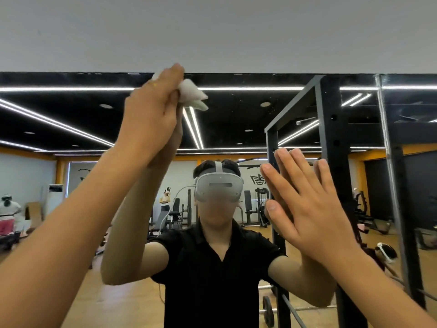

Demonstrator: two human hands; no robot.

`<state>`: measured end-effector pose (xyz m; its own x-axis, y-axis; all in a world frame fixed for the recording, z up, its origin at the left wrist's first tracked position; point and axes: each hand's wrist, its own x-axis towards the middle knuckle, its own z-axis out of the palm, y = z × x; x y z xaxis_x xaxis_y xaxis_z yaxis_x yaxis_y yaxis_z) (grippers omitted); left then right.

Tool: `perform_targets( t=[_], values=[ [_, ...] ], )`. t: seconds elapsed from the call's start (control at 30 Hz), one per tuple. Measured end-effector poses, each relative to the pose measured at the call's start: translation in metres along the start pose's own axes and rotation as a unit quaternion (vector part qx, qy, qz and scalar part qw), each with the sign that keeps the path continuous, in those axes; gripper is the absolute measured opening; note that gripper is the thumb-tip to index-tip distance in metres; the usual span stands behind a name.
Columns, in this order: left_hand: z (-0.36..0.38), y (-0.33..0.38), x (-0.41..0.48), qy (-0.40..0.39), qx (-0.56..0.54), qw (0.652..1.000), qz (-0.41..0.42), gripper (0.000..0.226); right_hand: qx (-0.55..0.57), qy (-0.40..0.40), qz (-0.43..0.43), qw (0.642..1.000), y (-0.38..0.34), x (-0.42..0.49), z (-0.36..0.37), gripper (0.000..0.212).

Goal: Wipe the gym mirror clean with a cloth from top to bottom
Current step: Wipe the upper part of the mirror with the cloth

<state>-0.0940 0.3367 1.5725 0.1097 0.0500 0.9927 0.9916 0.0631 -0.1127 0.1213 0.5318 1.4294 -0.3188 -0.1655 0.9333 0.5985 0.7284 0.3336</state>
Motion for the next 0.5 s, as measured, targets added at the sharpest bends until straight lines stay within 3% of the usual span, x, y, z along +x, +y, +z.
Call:
perform_targets(
  t=[0.2,0.33,0.5],
  values=[
    [0.049,0.073,0.008,-0.07,-0.009,0.995,0.076,0.045,0.002,-0.006,0.0,1.0,0.002,-0.001,0.0,0.063],
    [0.053,0.066,-0.02,-0.1,-0.016,0.986,0.134,0.054,0.002,-0.004,-0.002,1.0,0.001,-0.001,-0.001,0.062],
    [0.037,0.042,-0.046,-0.077,-0.018,0.992,0.095,0.047,0.002,-0.008,0.002,1.0,0.0,-0.001,-0.001,0.062]
  ],
)
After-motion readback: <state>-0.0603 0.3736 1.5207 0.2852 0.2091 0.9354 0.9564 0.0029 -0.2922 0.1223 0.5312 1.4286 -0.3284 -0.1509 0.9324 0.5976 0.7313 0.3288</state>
